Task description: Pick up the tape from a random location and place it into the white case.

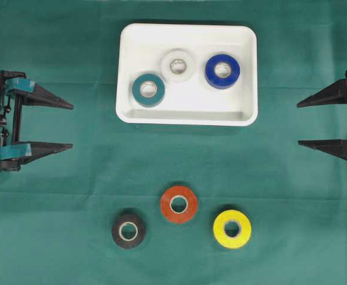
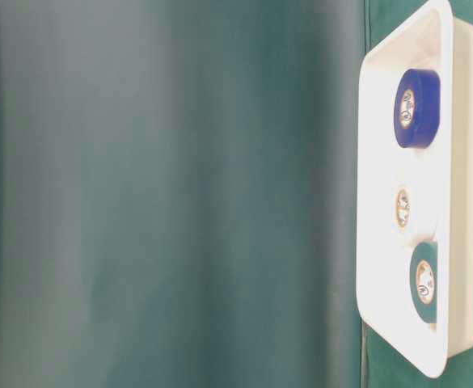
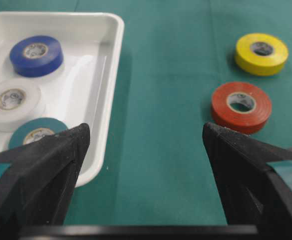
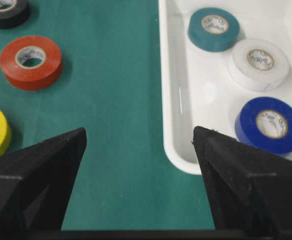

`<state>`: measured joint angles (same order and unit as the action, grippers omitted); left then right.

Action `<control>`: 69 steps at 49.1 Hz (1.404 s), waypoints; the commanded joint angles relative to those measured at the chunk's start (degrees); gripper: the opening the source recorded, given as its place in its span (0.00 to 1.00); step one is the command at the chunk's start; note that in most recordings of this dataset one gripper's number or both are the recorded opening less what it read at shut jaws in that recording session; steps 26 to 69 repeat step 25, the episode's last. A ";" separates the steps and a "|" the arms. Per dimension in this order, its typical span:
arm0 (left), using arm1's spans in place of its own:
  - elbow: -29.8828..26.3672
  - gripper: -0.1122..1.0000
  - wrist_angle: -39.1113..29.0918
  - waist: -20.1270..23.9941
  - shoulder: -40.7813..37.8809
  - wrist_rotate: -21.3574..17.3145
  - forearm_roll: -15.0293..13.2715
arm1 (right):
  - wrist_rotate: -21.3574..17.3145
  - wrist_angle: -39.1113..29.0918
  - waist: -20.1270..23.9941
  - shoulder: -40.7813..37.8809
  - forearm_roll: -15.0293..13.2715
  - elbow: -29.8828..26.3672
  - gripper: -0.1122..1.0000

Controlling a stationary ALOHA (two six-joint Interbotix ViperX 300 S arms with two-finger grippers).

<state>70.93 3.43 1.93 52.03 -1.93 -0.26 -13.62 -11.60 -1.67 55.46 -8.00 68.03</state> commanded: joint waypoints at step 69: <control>-0.79 0.93 2.37 -1.05 -1.49 0.00 0.09 | 0.00 2.81 0.09 -2.46 -0.09 -1.14 0.84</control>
